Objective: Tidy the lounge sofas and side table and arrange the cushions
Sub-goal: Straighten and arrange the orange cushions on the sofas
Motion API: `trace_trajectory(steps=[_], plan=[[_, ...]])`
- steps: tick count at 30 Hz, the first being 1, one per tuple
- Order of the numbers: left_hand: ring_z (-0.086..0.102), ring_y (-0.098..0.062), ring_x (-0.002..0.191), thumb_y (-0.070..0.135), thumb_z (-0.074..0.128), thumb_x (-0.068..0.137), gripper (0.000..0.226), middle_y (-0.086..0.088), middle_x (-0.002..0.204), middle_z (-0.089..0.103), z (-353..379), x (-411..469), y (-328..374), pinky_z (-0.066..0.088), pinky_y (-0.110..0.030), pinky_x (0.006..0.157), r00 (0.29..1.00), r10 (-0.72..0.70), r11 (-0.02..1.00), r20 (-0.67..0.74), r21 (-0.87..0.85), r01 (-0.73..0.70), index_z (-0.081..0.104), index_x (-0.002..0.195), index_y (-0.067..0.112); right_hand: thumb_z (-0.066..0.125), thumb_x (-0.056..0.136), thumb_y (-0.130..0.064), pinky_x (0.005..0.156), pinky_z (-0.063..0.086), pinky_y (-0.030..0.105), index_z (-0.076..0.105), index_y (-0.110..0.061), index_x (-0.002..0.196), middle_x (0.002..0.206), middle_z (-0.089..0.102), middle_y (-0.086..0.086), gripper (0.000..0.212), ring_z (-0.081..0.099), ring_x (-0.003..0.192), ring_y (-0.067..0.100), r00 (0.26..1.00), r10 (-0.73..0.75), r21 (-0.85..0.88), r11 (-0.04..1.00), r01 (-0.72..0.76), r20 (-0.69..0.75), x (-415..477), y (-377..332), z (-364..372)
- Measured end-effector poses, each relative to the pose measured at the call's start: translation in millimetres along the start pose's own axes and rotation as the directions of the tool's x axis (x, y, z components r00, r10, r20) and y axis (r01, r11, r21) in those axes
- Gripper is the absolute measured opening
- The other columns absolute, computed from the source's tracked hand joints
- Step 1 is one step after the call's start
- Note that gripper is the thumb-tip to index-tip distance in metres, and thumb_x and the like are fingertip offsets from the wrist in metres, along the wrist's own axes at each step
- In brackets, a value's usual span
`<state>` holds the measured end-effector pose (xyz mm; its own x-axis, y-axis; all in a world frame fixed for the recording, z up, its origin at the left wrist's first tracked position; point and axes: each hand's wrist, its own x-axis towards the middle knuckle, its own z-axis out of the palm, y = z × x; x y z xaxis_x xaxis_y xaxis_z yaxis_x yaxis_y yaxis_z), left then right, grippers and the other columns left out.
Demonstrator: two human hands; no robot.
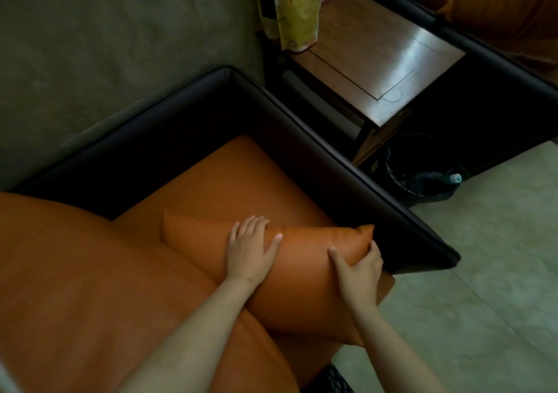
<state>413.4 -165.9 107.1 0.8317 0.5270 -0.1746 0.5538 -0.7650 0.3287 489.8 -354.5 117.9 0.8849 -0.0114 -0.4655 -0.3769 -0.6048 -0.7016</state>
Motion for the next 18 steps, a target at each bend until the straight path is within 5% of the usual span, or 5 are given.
trace_trajectory(steps=[5, 14, 18], plan=[[0.035, -0.021, 0.139, 0.049, 0.044, 0.097, 0.052, -0.004, 0.143, 0.049, -12.2, 15.1, -29.6, 0.015, -0.038, 0.118, 0.958, -0.266, 0.959, -0.109, -0.136, 0.25, 0.05, 0.135, 0.014, 0.072, 0.081, -0.046, 0.113, 0.026, 0.045, 0.019, -0.015, 0.152, 0.155, 0.024, 0.014, 0.094, 0.027, 0.141, 0.033, 0.999, -0.009, -0.024, 1.0, 0.008, -0.044, 8.3, -12.5, 1.9], [0.015, -0.023, 0.148, 0.046, 0.051, 0.095, 0.07, -0.011, 0.157, 0.027, -25.1, 38.0, -83.5, 0.006, -0.038, 0.119, 0.795, -0.599, 0.788, -0.1, -0.25, 0.562, 0.029, 0.148, 0.006, 0.07, 0.077, -0.058, 0.114, 0.025, 0.048, 0.012, -0.008, 0.153, 0.154, 0.024, 0.02, 0.107, 0.027, 0.14, 0.039, 0.987, 0.108, -0.113, 0.986, -0.121, -0.12, 13.9, -28.1, 21.8], [0.016, -0.031, 0.147, 0.048, 0.056, 0.092, 0.081, -0.014, 0.159, 0.018, -28.1, 47.2, -109.0, 0.013, -0.043, 0.119, 0.665, -0.747, 0.621, -0.007, -0.365, 0.694, 0.021, 0.151, 0.004, 0.068, 0.076, -0.061, 0.114, 0.028, 0.049, 0.011, -0.011, 0.153, 0.153, 0.026, 0.021, 0.108, 0.031, 0.138, 0.04, 0.985, 0.124, -0.117, 0.983, -0.139, -0.122, 18.3, -27.2, 23.3]])
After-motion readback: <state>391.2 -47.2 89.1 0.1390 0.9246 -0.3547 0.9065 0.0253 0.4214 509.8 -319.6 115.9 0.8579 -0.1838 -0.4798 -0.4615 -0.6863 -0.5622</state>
